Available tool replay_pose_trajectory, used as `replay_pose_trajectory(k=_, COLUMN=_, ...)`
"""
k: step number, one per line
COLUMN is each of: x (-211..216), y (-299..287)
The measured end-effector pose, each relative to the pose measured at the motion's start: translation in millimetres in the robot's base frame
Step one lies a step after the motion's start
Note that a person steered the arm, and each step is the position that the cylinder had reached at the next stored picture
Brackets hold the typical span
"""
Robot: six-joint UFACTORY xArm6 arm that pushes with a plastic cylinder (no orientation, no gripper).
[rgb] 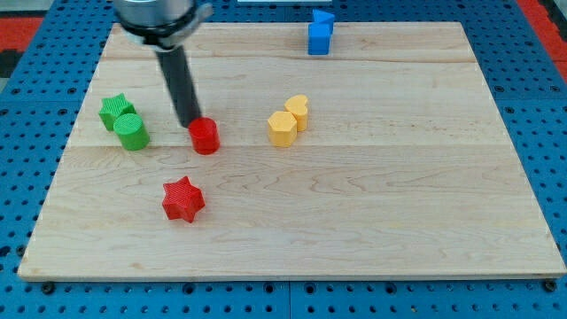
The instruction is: Push the red circle into the red star
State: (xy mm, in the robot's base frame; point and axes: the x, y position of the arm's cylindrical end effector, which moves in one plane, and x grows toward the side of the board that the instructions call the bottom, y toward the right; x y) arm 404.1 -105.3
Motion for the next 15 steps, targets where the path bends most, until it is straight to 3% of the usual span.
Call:
replay_pose_trajectory(k=2, x=75, y=-10)
replay_pose_trajectory(k=5, x=119, y=93)
replay_pose_trajectory(k=6, x=163, y=108)
replay_pose_trajectory(k=8, x=92, y=9)
replay_pose_trajectory(k=9, x=98, y=-17)
replay_pose_trajectory(k=10, x=93, y=-24)
replay_pose_trajectory(k=11, x=81, y=5)
replay_pose_trajectory(k=12, x=94, y=85)
replay_pose_trajectory(k=14, x=142, y=28)
replay_pose_trajectory(k=15, x=165, y=65)
